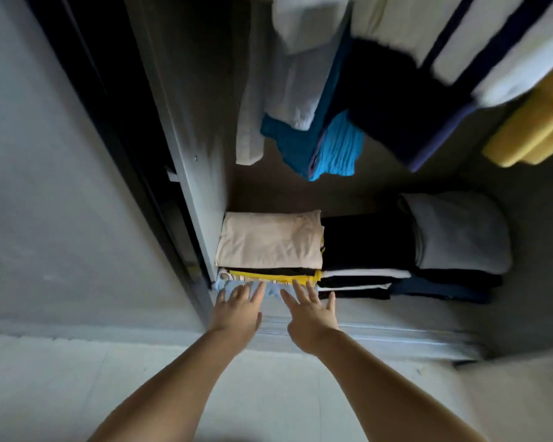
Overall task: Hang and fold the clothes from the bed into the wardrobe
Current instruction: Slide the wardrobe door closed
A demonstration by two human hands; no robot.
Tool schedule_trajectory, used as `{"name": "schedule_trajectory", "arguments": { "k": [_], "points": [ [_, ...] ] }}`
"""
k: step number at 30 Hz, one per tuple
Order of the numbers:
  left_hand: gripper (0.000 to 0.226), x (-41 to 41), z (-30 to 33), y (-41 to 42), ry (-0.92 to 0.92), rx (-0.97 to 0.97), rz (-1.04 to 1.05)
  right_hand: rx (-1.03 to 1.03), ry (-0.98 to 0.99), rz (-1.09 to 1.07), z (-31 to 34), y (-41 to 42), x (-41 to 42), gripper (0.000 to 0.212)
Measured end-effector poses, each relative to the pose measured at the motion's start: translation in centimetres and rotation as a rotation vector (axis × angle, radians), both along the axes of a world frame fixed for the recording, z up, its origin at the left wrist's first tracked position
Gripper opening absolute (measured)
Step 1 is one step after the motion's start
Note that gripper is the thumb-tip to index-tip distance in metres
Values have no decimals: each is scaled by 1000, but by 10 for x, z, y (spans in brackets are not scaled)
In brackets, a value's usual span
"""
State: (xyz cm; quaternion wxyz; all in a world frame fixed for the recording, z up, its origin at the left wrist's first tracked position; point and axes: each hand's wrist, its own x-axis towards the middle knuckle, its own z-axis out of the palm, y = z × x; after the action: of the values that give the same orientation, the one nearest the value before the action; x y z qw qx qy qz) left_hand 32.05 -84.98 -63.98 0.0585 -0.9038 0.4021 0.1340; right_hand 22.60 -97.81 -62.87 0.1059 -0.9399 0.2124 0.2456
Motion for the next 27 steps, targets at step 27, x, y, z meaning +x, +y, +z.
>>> {"name": "schedule_trajectory", "arguments": {
  "k": [27],
  "points": [
    [51,-31,550,183,-42,-601,208,-101,-721,298,589,151,-27,49]
  ]
}}
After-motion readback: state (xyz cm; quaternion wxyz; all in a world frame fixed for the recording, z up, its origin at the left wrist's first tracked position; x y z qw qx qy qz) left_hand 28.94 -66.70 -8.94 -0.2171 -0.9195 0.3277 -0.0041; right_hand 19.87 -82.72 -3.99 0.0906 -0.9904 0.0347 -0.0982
